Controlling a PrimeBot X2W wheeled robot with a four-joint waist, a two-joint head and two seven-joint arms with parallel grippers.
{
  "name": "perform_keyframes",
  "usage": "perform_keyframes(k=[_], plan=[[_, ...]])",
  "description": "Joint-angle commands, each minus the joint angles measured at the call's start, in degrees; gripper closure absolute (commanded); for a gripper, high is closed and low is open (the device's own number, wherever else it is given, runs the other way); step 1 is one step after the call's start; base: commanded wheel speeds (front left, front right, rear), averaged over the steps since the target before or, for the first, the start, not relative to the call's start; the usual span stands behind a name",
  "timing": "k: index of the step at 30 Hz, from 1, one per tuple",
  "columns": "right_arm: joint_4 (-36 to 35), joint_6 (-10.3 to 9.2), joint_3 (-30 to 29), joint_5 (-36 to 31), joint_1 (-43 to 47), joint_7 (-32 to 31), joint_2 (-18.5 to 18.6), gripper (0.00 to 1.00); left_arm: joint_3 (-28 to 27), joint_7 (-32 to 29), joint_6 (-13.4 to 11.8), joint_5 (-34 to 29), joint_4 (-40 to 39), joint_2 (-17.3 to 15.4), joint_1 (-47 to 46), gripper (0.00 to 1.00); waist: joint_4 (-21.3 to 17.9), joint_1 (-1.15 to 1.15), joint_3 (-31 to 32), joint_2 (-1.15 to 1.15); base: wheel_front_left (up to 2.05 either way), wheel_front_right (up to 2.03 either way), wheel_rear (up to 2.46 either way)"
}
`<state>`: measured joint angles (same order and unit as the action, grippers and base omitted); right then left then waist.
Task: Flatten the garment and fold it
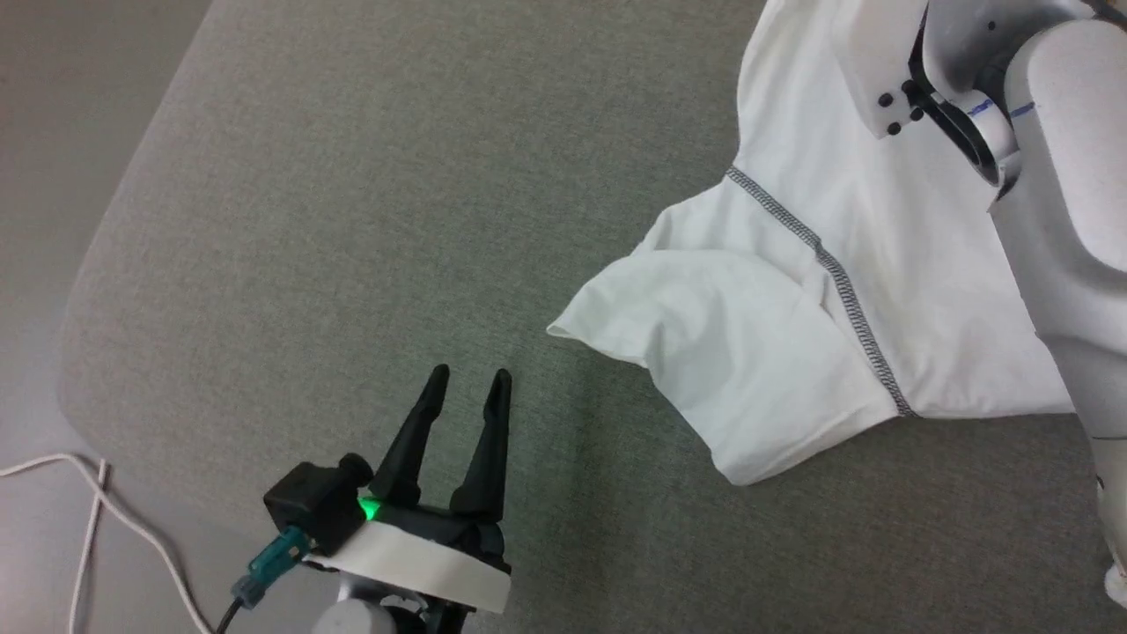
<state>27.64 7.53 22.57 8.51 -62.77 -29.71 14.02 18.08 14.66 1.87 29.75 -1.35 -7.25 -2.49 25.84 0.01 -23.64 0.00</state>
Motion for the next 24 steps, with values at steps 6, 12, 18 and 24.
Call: perform_keyframes(k=[6, 12, 18, 24], plan=[[12.5, -0.04, -1.5, -8.1, -0.7, 6.3, 0.6, 0.71, 3.2, 0.3, 2.4, 0.5, 3.4, 2.3, -4.5, 0.00, 6.3, -0.01, -4.2, 0.00, 0.00, 0.00, 0.00], [17.8, -0.04, -2.7, -8.9, -0.9, 11.1, -3.2, 0.00, 3.0, 0.3, 3.0, 0.3, 4.7, 3.2, -5.7, 0.00, 4.4, -0.01, -3.8, 0.00, 0.00, 0.00, 0.00], [17.3, -0.04, -1.1, -4.5, -1.5, 13.3, -3.4, 0.00, 1.4, 0.3, 2.9, -0.9, 4.9, 2.6, -4.5, 0.00, 0.9, -0.01, -0.3, 0.00, 0.00, 0.00, 0.00], [9.3, -0.04, -5.0, 0.2, 3.5, 9.8, 2.4, 0.00, 0.4, 0.3, 1.8, -1.7, 3.6, 1.2, -1.8, 0.00, -3.0, -0.01, 4.3, 0.00, 0.00, 0.00, 0.00]])
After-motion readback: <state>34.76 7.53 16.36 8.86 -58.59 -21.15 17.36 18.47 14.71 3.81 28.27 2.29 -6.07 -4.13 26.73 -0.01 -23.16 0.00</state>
